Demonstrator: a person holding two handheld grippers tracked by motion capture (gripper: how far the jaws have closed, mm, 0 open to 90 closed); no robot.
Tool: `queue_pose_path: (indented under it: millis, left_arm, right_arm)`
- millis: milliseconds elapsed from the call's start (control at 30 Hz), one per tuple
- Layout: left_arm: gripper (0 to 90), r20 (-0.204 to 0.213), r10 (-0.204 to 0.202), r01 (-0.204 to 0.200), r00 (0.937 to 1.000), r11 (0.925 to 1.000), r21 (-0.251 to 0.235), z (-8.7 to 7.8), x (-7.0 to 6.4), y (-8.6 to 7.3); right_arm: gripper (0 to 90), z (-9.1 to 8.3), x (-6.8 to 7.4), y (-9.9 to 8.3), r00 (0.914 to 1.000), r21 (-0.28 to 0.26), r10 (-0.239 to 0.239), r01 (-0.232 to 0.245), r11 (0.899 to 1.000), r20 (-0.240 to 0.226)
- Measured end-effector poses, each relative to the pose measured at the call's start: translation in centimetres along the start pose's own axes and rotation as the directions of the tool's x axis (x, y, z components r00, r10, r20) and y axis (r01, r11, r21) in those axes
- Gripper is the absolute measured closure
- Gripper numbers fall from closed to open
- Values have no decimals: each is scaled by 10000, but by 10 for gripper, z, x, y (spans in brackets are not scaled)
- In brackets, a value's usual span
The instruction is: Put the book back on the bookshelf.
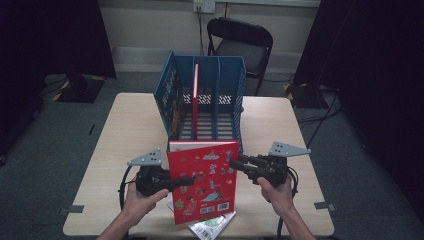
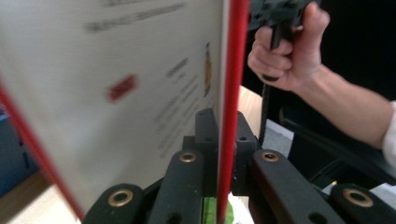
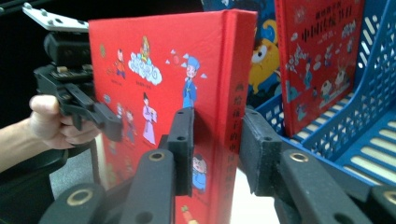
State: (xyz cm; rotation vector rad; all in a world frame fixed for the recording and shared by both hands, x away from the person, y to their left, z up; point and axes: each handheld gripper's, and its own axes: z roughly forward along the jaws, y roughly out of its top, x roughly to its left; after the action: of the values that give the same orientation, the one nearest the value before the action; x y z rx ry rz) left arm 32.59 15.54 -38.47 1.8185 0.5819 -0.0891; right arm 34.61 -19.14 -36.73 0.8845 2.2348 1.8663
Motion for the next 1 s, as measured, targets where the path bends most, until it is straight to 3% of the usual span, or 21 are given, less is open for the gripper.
queue_pose_path:
  millis: [233,400,667,767,867,1000]
  left_arm:
    - [806,-505,545,-546,9972,9985,-2,0,2,3]
    - [799,-539,896,-902,9945,9959,-92,2,4,5]
    - [741,-931,1015,-1061,9905,9933,-457,5,7,10]
    - [722,-879,1000,-1045,9911,9933,-491,5,8,9]
    - [733,-706,1068,-1101,9918,9929,-443,6,6,6]
    - [715,-410,1015,-1036,9940,9933,-516,8,4,4]
  right_arm:
    - [680,-4,6,2,9994,-86,-324,325,9994,125]
    - [650,-6,7,5,9990,-75,-425,426,9991,152]
    - [655,-9,8,10,9974,-278,-695,700,9972,200]
    - [653,-10,8,10,9976,-325,-683,686,9971,111]
    - [625,-11,8,8,9970,-238,-756,752,9969,-146]
    - [608,-3,10,2,9921,861,-964,1032,9909,-801]
